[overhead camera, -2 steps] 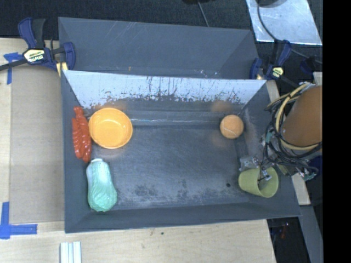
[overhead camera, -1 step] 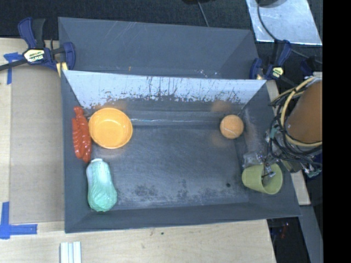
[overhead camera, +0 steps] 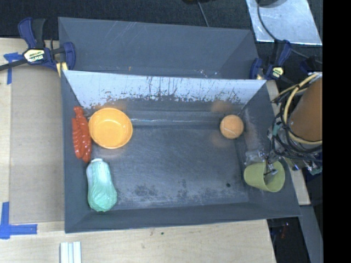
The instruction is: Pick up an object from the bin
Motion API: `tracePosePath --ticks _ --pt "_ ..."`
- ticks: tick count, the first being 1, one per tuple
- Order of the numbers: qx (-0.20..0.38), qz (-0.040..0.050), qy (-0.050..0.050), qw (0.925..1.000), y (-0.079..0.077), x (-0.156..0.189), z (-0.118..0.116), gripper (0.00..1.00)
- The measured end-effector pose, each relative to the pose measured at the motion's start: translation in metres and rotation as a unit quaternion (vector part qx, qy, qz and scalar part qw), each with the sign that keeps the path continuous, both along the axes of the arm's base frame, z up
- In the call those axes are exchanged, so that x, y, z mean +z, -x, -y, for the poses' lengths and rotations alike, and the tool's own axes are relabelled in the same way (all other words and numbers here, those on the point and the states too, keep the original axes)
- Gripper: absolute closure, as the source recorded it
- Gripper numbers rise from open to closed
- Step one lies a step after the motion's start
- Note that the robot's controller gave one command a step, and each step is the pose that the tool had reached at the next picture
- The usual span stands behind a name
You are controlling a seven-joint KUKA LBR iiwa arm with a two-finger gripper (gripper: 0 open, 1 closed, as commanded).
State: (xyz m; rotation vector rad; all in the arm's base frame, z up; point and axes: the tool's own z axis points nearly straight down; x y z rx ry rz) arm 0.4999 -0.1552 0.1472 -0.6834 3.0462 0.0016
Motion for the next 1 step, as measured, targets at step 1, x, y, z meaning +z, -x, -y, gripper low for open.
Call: tracePosePath --ticks 1 --pt "-0.001 0.0009 0.000 1.0000 -0.0004 0.0101 0.0000 1.00"
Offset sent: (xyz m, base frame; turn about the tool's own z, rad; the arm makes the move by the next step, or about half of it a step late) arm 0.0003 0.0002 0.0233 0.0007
